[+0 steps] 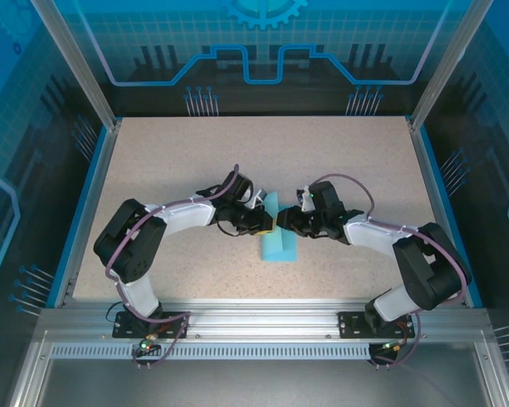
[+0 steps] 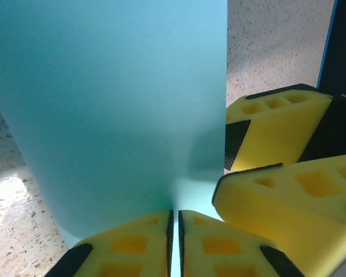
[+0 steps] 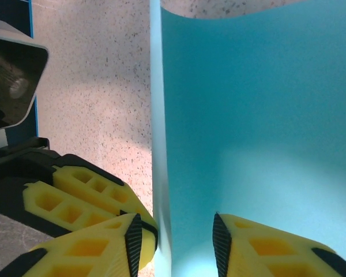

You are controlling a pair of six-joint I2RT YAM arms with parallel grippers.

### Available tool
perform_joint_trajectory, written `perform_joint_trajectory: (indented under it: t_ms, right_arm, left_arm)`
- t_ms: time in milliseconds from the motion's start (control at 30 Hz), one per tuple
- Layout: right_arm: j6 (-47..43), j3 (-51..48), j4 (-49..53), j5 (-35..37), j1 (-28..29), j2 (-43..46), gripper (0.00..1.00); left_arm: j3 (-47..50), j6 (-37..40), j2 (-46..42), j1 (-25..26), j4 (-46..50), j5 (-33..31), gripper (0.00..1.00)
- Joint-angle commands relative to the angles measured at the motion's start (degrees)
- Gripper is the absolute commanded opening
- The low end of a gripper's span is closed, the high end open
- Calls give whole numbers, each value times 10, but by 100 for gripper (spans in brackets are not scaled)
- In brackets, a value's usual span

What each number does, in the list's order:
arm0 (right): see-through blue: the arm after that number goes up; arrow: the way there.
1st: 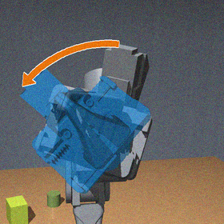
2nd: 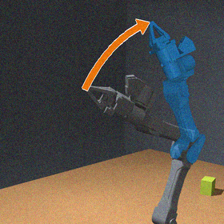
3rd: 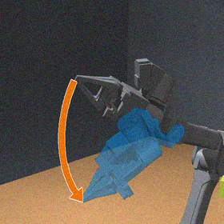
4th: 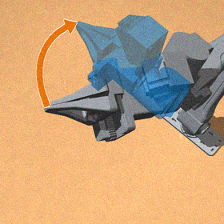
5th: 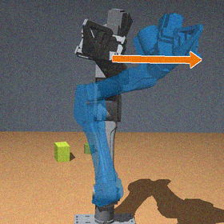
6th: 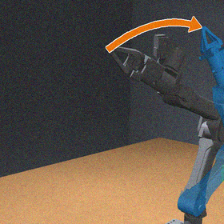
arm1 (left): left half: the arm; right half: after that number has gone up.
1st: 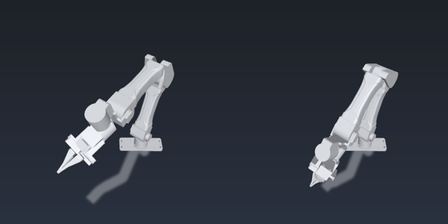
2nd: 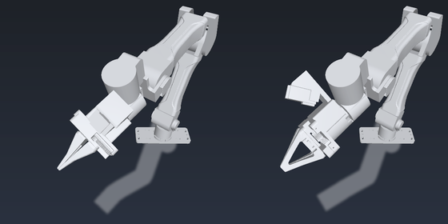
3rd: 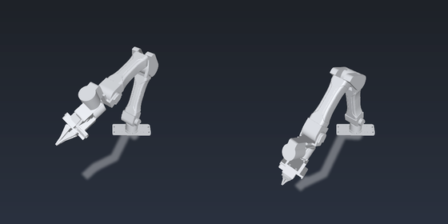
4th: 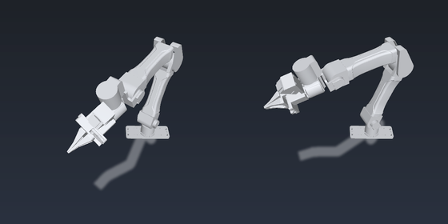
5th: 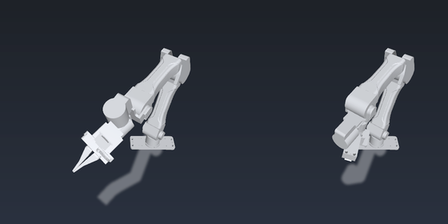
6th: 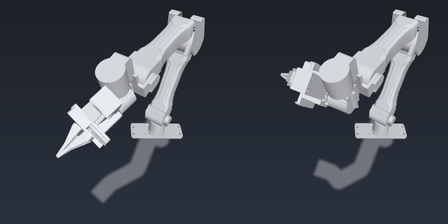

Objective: Fold a paper plane with a square sheet of paper (fold left side to right side)
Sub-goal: First fold in half a square sheet of paper at the center of the table.

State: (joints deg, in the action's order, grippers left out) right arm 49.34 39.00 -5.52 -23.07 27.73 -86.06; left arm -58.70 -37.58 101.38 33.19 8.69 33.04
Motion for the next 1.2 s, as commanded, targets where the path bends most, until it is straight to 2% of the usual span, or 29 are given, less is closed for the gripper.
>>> perform_joint_trajectory:
  t_ms: [0, 167, 333, 467, 567, 767, 1167]
  right_arm:
    - [-2, 15, 6, -7, 5, -7, 35]
    - [-10, 17, 25, 4, 5, -3, 16]
    - [-32, 21, 70, 30, 3, 4, 3]
    - [-41, 26, 102, 57, 2, 2, 2]
    - [-48, 34, 126, 73, 3, -7, 3]
    - [-58, 50, 158, 90, 6, -28, 4]
    - [-61, 65, 194, 117, 11, -51, 5]
  left_arm:
    - [-14, 0, 3, 6, 11, -2, 13]
    - [-14, 4, -1, 7, 15, -5, 13]
    - [-14, 17, -30, 6, 40, -33, 19]
    - [-17, 29, -43, 6, 80, -72, 40]
    - [-21, 32, -35, 6, 100, -92, 51]
    - [-39, 19, 5, 9, 108, -99, 58]
    - [-100, 7, 80, 33, 152, -135, 59]
